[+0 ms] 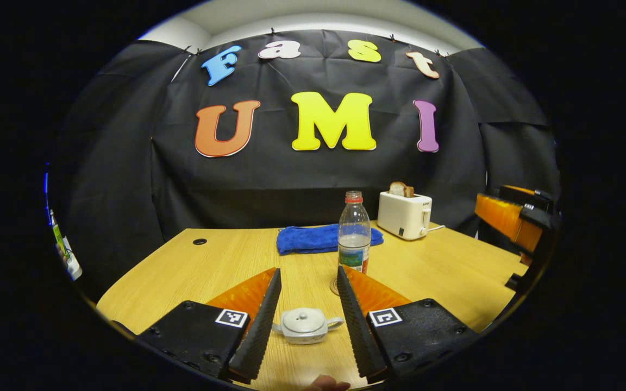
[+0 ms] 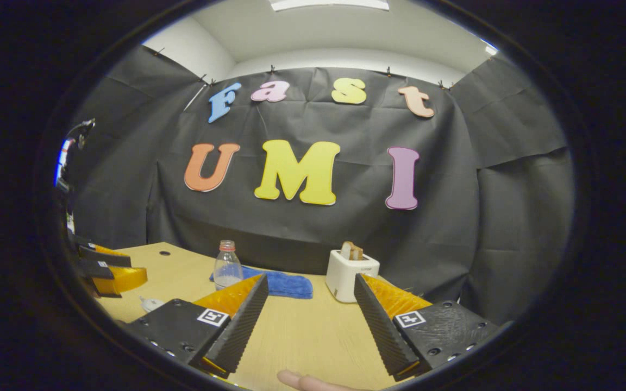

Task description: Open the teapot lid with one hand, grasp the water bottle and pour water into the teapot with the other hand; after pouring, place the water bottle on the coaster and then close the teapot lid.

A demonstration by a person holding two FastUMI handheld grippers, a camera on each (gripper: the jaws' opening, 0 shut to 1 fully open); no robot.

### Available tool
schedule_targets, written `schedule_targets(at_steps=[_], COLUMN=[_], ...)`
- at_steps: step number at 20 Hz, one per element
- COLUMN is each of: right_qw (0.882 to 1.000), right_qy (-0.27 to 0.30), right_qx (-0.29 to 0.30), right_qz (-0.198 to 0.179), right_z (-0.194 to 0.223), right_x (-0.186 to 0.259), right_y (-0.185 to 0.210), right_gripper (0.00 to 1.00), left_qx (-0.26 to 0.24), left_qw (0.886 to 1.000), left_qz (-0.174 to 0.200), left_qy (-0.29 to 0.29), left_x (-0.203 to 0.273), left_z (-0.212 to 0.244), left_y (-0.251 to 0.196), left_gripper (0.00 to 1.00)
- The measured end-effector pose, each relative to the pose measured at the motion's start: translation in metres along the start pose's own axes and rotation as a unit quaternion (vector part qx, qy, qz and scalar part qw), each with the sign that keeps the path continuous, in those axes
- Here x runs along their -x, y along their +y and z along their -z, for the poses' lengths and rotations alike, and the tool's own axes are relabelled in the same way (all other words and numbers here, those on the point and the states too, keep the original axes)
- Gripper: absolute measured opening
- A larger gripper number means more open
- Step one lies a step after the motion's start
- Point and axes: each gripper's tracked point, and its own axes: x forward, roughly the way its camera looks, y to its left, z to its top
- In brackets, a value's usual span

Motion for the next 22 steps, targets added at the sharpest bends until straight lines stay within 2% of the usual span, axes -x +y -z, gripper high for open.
schedule_targets(at_steps=[2,3,6,7,8,15,16,22], right_qw=[1.0,1.0,1.0,1.0,1.0,1.0,1.0,0.999], right_qy=[0.003,0.006,0.009,0.01,0.01,0.014,0.017,0.029], right_qx=[0.01,0.016,0.011,0.008,0.008,0.019,0.019,0.018], right_qz=[0.001,0.002,0.0,-0.003,-0.003,-0.005,-0.004,-0.002], right_z=[-0.004,-0.003,-0.007,-0.007,-0.008,-0.003,-0.002,0.004], right_x=[0.013,0.019,0.034,0.037,0.039,0.038,0.037,0.033], right_y=[-0.001,-0.001,-0.001,0.001,0.0,0.003,0.002,0.001], right_gripper=[0.95,0.97,0.95,0.98,0.95,0.98,0.95,0.95], left_qx=[0.021,0.031,0.051,0.05,0.047,0.024,0.024,0.019], left_qw=[1.0,0.999,0.998,0.998,0.998,0.999,0.999,0.999], left_qz=[0.001,0.002,-0.015,-0.022,-0.027,-0.033,-0.031,-0.027], left_qy=[-0.02,-0.027,-0.026,-0.026,-0.027,-0.03,-0.03,-0.035], left_x=[0.014,0.021,0.041,0.044,0.046,0.044,0.043,0.044], left_z=[-0.018,-0.026,-0.033,-0.034,-0.036,-0.032,-0.032,-0.034], left_y=[0.001,-0.001,0.006,0.008,0.009,0.007,0.005,0.004], left_gripper=[0.77,1.0,1.0,0.99,0.98,0.98,0.98,0.98])
